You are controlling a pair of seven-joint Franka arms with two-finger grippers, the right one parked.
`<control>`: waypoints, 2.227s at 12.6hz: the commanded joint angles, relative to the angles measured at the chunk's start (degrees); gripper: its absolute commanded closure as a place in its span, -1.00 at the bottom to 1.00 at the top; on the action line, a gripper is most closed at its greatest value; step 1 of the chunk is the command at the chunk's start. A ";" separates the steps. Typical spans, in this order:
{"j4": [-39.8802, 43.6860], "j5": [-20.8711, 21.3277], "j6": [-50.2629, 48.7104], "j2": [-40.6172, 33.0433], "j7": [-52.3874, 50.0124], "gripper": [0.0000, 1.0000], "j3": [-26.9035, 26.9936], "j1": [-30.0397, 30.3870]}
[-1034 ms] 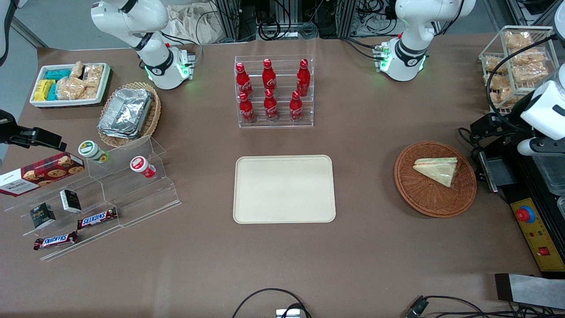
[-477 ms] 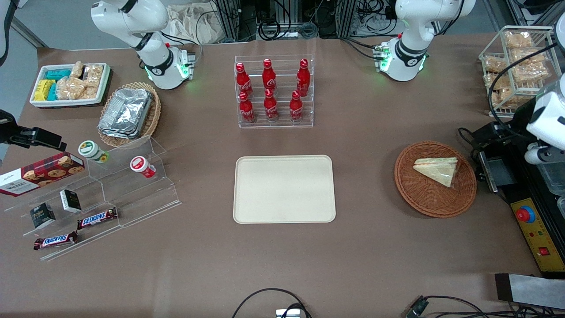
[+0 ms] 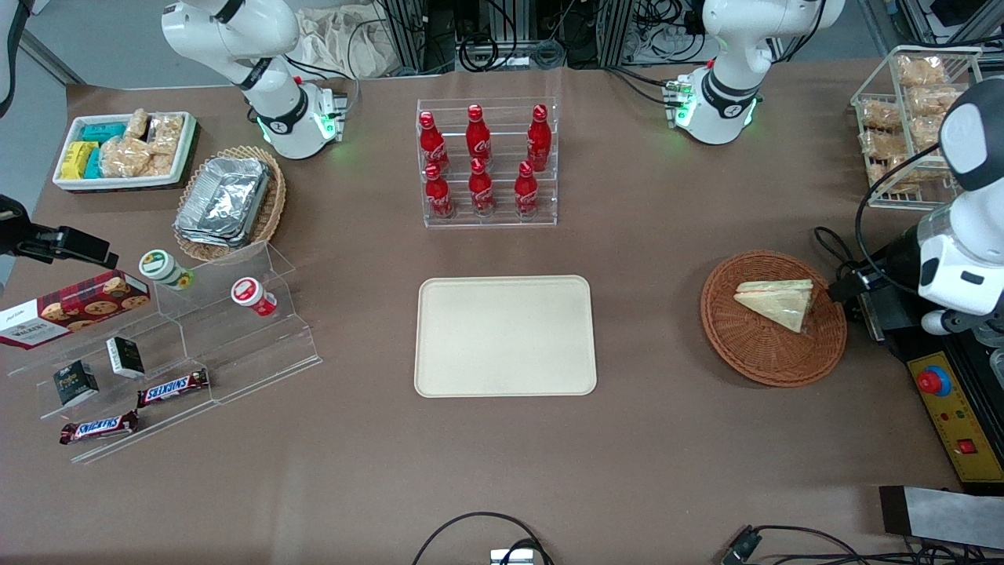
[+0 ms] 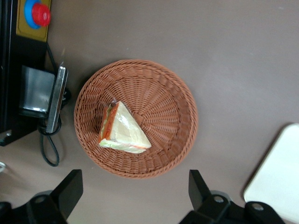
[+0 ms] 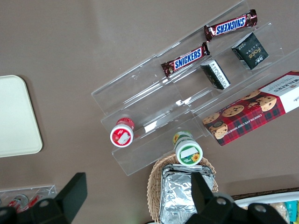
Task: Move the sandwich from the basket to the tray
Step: 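Move the left gripper over the wrapped sandwich in the wicker basket, then lower the open left gripper onto the sandwich and close on it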
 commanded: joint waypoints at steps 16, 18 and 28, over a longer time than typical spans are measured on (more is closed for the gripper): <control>-36.49 -10.13 39.03 -4.28 -14.38 -1.00 5.68 2.93; -36.85 -10.14 40.45 -3.13 -14.38 -1.00 5.59 2.94; -38.43 -14.00 47.57 1.35 -14.38 -1.00 5.15 2.24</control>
